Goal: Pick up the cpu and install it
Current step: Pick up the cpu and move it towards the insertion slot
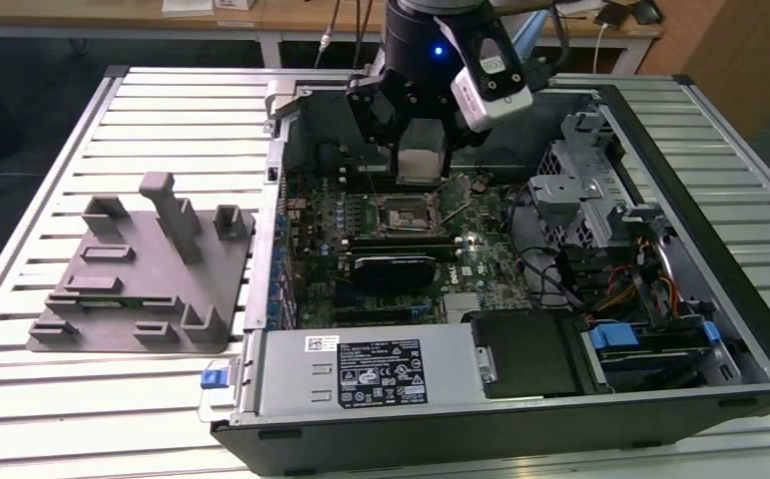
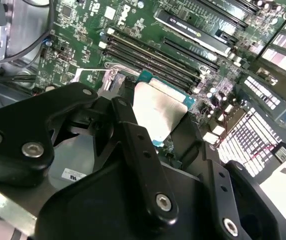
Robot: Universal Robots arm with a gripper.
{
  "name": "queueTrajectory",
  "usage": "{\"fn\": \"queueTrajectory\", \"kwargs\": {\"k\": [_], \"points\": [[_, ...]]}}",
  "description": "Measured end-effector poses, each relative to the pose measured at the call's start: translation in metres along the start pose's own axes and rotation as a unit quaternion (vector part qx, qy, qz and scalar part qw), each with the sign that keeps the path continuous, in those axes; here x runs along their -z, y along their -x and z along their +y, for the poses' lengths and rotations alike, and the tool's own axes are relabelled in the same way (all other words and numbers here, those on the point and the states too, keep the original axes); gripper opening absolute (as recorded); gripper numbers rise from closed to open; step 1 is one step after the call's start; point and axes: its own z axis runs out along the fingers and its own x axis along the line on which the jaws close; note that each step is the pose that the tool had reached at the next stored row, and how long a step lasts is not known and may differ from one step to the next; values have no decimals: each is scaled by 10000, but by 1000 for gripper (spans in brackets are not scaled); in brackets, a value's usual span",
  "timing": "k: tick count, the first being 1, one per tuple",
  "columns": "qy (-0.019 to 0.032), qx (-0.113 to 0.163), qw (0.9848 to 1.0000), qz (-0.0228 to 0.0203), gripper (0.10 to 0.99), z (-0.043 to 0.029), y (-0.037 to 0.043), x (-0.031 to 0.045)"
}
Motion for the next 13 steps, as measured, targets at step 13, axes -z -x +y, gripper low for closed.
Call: {"fn": "queueTrajectory", "kwargs": {"k": [13], "points": [[1, 25, 10000, 1, 541, -2, -1, -237]]}}
